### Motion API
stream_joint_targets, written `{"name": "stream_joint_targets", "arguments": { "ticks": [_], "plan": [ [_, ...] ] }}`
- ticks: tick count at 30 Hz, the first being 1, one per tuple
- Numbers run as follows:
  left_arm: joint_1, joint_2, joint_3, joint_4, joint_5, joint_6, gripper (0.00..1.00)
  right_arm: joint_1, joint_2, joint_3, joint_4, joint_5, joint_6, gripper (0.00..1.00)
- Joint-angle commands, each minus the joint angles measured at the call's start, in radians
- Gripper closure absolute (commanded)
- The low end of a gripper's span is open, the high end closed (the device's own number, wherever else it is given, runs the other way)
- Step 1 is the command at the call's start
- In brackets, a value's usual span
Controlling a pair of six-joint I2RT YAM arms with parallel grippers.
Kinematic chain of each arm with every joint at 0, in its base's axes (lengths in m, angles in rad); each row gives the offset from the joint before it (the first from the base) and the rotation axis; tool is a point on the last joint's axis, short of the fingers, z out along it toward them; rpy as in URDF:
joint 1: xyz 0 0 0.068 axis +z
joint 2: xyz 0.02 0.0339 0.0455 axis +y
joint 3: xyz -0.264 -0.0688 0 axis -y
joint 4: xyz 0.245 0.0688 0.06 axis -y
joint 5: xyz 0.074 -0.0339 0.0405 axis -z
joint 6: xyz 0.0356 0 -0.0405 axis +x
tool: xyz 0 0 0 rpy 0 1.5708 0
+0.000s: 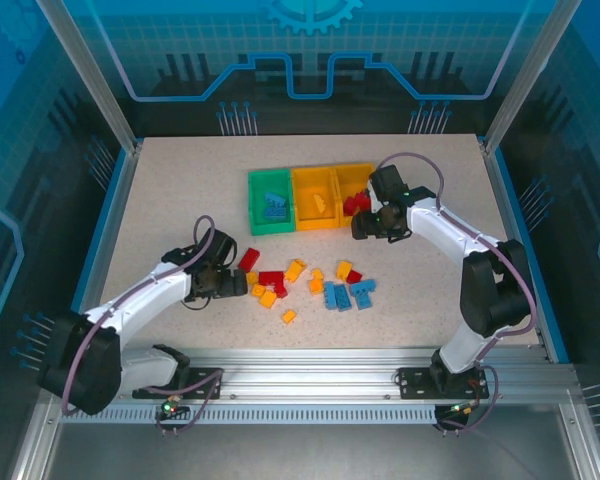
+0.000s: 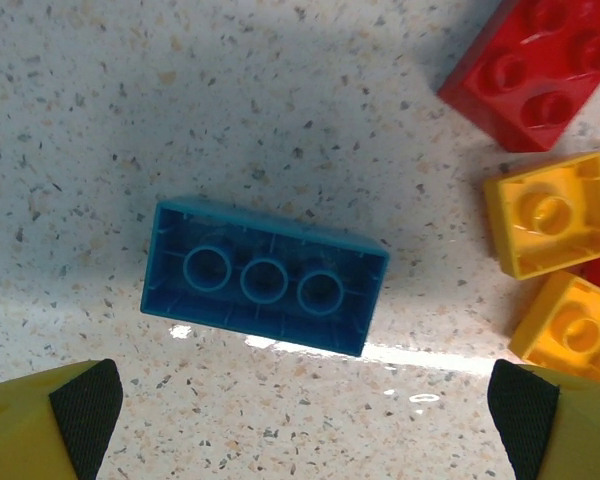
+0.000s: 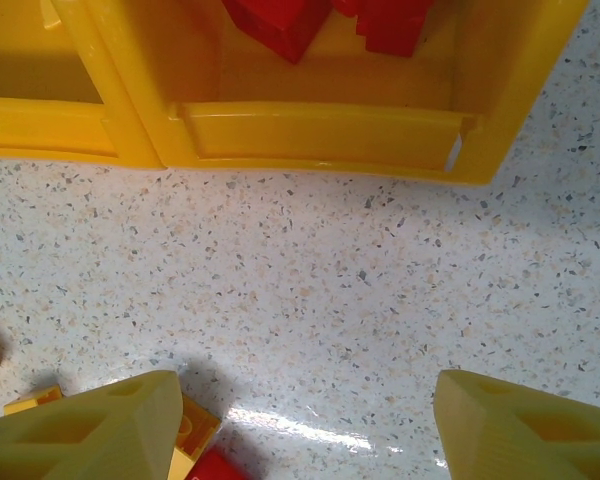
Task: Sort the legos into containers by color
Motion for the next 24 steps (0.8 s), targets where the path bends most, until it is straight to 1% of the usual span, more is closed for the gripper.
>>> {"name": "stream_joint_targets", "arguments": {
  "ticks": [1, 7, 16, 24],
  "plan": [
    [0.018, 0.028, 0.003, 0.001, 0.013, -0.027, 0.01, -0.015, -0.035, -0.021, -0.002, -0.006, -0.007, 0.31],
    [0.048, 0.098, 0.047, 0.0, 0.005, -0.015, 0.01, -0.026, -0.046, -0.043, 0.0, -0.014, -0.005, 0.3],
    [0.071, 0.179, 0.092, -0.009, 0.037, 0.028, 0.04, -0.057, -0.061, -0.057, 0.009, -0.035, -0.008, 0.3],
    [0.083, 0.24, 0.118, -0.004, 0.083, 0.07, 0.2, -0.063, -0.061, -0.068, 0.004, -0.036, -0.013, 0.3]
  ]
}}
